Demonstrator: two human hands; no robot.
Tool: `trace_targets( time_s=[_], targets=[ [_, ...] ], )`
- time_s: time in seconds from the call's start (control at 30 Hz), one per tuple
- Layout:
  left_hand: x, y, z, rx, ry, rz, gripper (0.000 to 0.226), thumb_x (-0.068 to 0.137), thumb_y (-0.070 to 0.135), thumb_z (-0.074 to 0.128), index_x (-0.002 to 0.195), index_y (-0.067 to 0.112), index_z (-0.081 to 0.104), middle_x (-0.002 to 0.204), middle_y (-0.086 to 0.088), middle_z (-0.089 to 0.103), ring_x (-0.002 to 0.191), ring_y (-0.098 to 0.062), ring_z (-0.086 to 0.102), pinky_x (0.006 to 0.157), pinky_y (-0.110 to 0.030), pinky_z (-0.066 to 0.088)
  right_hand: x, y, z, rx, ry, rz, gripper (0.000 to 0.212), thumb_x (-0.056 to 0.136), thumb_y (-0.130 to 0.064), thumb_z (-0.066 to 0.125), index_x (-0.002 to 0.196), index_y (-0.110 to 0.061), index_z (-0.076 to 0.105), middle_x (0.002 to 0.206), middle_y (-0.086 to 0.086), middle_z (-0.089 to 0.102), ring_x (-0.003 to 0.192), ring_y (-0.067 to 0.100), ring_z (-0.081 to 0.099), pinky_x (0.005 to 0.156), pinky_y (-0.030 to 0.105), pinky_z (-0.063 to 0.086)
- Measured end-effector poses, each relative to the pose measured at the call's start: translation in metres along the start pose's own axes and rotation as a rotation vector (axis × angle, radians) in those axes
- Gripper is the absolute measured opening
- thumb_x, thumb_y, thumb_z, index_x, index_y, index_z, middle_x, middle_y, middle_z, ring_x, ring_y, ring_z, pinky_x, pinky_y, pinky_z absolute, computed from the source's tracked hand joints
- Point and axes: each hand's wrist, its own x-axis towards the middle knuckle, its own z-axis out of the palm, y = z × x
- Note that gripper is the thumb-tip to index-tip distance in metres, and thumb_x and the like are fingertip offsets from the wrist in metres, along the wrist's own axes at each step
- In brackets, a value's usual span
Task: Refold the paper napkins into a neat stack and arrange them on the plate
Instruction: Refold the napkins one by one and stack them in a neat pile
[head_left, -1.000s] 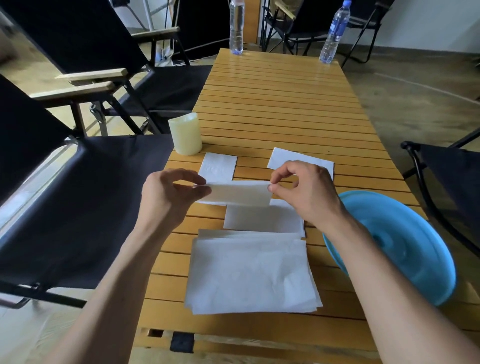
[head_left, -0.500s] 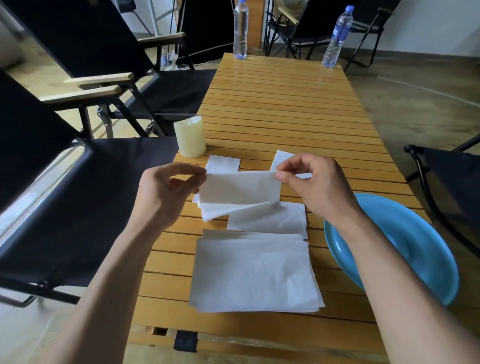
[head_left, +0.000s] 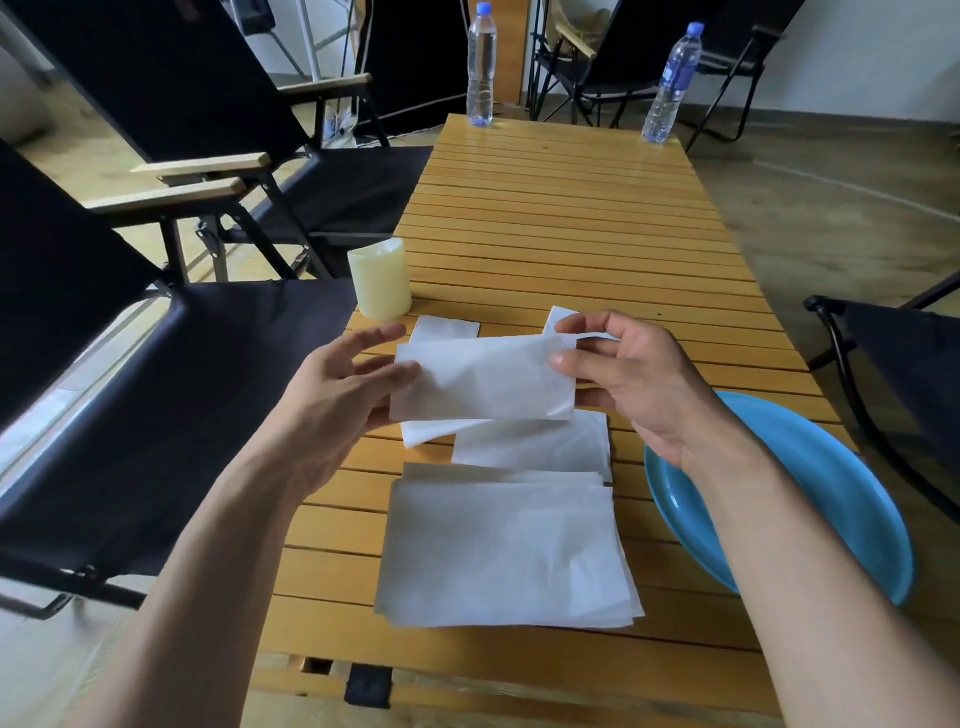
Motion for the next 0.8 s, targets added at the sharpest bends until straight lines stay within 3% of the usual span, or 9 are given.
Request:
trace_targets(
  time_s=[0.1,0.17,0.33,0.5,0.57,0.7,0.8],
  targets=[
    [-0.0004,-0.0006,0.0014,-0.029,-0.029,-0.029,0.066,0.062,0.008,0.083,0.122,0.024,0.063,0.099,-0.007,0.078,0.090,-0.024,0.076,0.069,-0.029,0.062,-0.0019,-0.0020,0.0000,0.001,-0.004,-0.008,0.033,0.082,0.003,0.075,0.106,-0.018,0.068,0.096,0.007,0.078,0.084,0.020,0.073,0.072,0.032,0.060],
    [-0.0012,-0.0013,0.0014,-0.031,-0.040,-0.050,0.068,0.060,0.012,0.084,0.124,0.025,0.064,0.102,-0.009,0.078,0.092,-0.026,0.076,0.070,-0.032,0.062,-0.0031,-0.0019,0.0000,-0.010,-0.007,-0.010,0.037,0.082,0.008,0.073,0.106,-0.019,0.068,0.097,0.007,0.078,0.083,0.019,0.073,0.072,0.030,0.059],
    [-0.0042,-0.0050,0.0020,0.091,-0.040,-0.026,0.053,0.066,0.035,0.085,0.116,0.023,0.072,0.107,-0.005,0.077,0.092,-0.021,0.075,0.075,-0.036,0.063,-0.0048,-0.0028,0.0011,0.060,-0.018,-0.006,0.041,0.080,0.013,0.070,0.105,-0.020,0.070,0.090,0.002,0.077,0.077,0.013,0.070,0.064,0.021,0.055],
    [-0.0068,-0.0043,0.0055,0.088,-0.031,0.119,0.029,0.067,0.024,0.084,0.096,0.019,0.079,0.095,-0.006,0.078,0.083,-0.018,0.073,0.073,-0.028,0.061,-0.0057,-0.0044,0.0013,0.146,-0.048,0.020,0.046,0.079,0.016,0.066,0.110,-0.019,0.068,0.088,0.000,0.075,0.075,0.014,0.069,0.060,0.020,0.053],
    [-0.0072,-0.0032,0.0067,0.105,-0.038,0.161,0.023,0.070,0.023,0.083,0.092,0.018,0.081,0.093,-0.007,0.079,0.082,-0.018,0.073,0.074,-0.026,0.061,-0.0057,-0.0048,0.0004,0.153,-0.052,0.025,0.043,0.081,0.011,0.067,0.110,-0.020,0.070,0.089,0.000,0.074,0.078,0.015,0.069,0.064,0.023,0.055],
    [-0.0075,0.0004,0.0065,0.171,-0.037,0.207,0.030,0.070,0.030,0.082,0.098,0.022,0.081,0.098,-0.005,0.079,0.090,-0.019,0.075,0.084,-0.032,0.061,-0.0049,-0.0046,0.0000,0.110,-0.034,0.065,0.028,0.082,-0.013,0.077,0.107,-0.026,0.073,0.098,0.004,0.073,0.084,0.017,0.066,0.074,0.030,0.054],
    [-0.0080,0.0036,0.0016,0.233,-0.035,0.224,0.029,0.070,0.031,0.083,0.098,0.025,0.081,0.098,-0.001,0.079,0.092,-0.020,0.076,0.084,-0.035,0.061,-0.0046,-0.0046,-0.0002,0.033,0.057,0.080,0.026,0.081,-0.016,0.081,0.105,-0.022,0.073,0.099,0.004,0.074,0.082,0.018,0.066,0.073,0.029,0.054]
  ],
)
